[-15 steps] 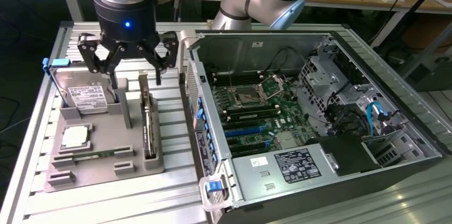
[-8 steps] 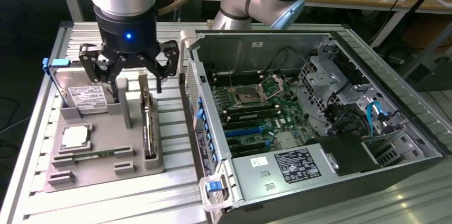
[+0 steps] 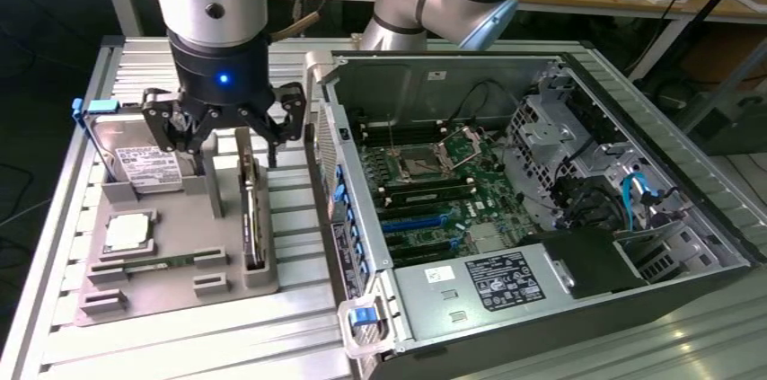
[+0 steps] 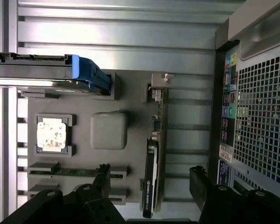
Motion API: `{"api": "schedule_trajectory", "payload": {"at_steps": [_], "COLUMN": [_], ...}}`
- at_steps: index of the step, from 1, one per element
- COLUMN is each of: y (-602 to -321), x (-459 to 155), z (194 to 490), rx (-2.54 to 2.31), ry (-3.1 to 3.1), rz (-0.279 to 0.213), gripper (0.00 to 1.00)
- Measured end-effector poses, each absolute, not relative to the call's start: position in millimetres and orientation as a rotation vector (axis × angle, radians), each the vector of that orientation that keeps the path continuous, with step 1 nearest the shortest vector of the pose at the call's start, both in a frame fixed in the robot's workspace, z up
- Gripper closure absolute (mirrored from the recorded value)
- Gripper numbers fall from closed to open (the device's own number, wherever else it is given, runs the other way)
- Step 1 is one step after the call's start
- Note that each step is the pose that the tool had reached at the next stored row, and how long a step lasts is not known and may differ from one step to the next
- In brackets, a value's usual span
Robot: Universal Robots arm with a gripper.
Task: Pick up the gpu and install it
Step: 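Pick up the gpu and move the gpu toward the slot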
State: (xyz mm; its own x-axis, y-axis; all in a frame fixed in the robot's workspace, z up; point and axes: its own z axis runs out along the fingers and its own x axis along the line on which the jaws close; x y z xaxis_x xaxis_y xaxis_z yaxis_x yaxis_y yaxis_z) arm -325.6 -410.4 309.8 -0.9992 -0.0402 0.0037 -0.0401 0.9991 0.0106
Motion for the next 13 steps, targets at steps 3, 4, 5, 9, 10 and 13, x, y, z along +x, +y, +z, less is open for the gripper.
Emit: {"api": "schedule_trajectory", "payload": {"at_steps": [3, 4, 5, 9, 10, 13], "y": [-410.4, -410.5, -410.5, -410.9, -411.5, -413.3], "x": [-325.4, -325.4, -325.5, -325.5, -325.5, -325.5], "z": [303.9, 302.1, 300.1, 292.5, 290.6, 284.0], "rx": [0.063, 0.063, 0.063, 0.063, 0.063, 0.063], "ry": [-3.137, -3.137, -3.137, -3.137, -3.137, -3.137], "rz": [-0.013, -0.012, -0.012, -0.011, -0.009, -0.005], "gripper": [0.22, 0.22, 0.22, 0.22, 0.22, 0.22]}}
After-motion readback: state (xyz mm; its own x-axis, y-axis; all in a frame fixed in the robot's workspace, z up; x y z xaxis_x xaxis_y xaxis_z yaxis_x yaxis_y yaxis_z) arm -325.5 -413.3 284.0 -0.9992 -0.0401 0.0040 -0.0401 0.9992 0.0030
